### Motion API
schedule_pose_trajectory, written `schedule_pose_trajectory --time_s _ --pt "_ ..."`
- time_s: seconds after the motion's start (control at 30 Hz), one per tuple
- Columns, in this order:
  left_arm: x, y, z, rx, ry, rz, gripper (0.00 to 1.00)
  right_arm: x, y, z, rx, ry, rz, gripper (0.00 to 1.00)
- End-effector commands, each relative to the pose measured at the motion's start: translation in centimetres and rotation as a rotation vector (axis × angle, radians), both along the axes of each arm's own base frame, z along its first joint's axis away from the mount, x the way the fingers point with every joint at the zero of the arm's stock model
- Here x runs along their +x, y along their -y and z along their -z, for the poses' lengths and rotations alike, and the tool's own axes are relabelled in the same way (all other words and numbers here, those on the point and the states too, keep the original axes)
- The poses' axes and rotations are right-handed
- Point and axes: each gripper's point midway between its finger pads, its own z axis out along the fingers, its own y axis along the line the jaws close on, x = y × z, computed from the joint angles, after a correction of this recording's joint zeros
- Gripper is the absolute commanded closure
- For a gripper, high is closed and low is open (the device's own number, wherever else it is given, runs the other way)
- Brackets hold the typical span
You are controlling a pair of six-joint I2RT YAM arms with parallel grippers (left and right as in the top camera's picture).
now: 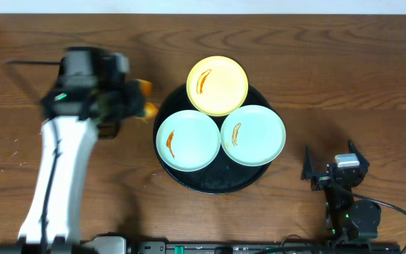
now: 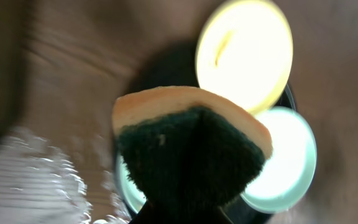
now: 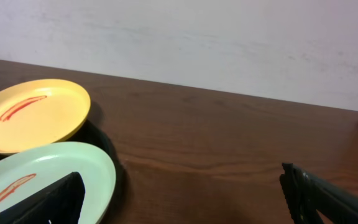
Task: Clean dirty plates on tray and stack at the side
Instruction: 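Carry the sponge to the left light-blue plate and set it down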
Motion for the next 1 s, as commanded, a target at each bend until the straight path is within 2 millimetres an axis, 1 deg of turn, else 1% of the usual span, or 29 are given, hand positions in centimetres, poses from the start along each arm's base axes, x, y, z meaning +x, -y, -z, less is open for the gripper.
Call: schedule_pose_trajectory --time_s 0.0,0.03,0.1,0.13,0.23,0.33,0.4,0.47,0.57,0.63,0.67,0.7,0.77,0.97 --pt "-0.5 3.9 3.1 -0.018 -0.112 0.083 0.93 0.0 0.2 0.1 -0.012 0.0 0.009 0.01" --pt "-0.7 5.1 4.4 -0.011 -0.151 0.116 0.93 0.0 0.2 0.1 -0.012 0.0 0.009 0.01" --pt "-1.2 6.7 6.7 0.002 -0.223 0.155 0.93 0.0 0.2 0.1 -0.012 0.0 0.009 0.01" --pt "-1.5 7.3 8.1 0.015 -0.27 0.153 0.93 0.0 0.2 0.1 -0.012 0.0 0.009 0.01" --pt "-2.2 8.6 11.4 0.045 -0.377 0.135 0.92 0.0 0.2 0.1 -0.012 0.0 0.009 0.01" --pt "-2.5 9.6 13.6 0.056 -0.436 0.131 0.93 0.0 0.2 0.1 -0.012 0.0 0.009 0.01" --pt "-2.5 10.2 14.7 0.06 -0.448 0.138 0.93 0.0 0.2 0.1 -0.012 0.0 0.009 0.01" --pt "-2.2 10.6 15.2 0.061 -0.442 0.146 0.93 0.0 0.2 0.1 -0.012 0.0 0.009 0.01" --pt "-2.0 10.9 15.4 0.058 -0.43 0.153 0.91 0.0 0.2 0.1 -0.012 0.0 0.009 0.01" --pt "-1.9 11.0 15.4 0.058 -0.427 0.154 0.84 0.0 0.2 0.1 -0.012 0.0 0.009 0.01" --pt "-1.9 11.0 15.4 0.058 -0.427 0.154 0.79 0.0 0.2 0.1 -0.012 0.0 0.009 0.01" --pt "-1.9 11.0 15.4 0.058 -0.426 0.154 0.71 0.0 0.2 0.1 -0.012 0.0 0.009 0.01" --pt "-1.9 10.9 15.4 0.061 -0.426 0.153 0.64 0.0 0.2 0.1 -0.012 0.0 0.009 0.01" --pt "-1.7 10.7 15.1 0.059 -0.415 0.153 0.65 0.0 0.2 0.1 -0.012 0.0 0.009 0.01"
